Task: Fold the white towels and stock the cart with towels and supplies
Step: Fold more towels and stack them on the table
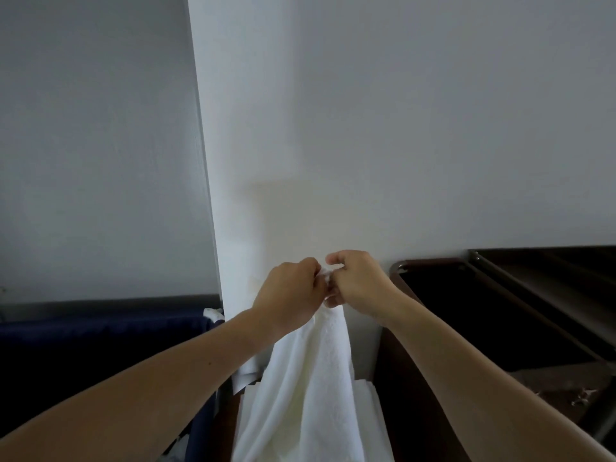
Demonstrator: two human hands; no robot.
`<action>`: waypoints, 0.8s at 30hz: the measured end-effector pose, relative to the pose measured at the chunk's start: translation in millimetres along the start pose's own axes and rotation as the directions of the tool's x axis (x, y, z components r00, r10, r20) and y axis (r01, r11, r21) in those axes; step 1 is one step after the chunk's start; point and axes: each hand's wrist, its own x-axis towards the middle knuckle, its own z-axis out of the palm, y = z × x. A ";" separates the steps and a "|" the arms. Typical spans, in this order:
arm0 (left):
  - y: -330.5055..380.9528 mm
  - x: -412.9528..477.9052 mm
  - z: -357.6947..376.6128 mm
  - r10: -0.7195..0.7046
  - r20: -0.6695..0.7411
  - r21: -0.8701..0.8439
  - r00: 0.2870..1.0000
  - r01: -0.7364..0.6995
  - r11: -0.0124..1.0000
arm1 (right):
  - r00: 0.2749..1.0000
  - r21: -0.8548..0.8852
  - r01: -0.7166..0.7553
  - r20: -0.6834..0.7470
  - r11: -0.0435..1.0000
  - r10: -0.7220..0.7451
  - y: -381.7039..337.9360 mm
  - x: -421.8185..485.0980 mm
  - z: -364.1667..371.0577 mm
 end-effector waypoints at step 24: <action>23.5 61.4 -106.9 -0.074 -0.046 -0.981 0.996 -0.031 0.189 | 0.930 -0.080 0.267 0.283 0.960 -0.235 36.2 18.5 -21.8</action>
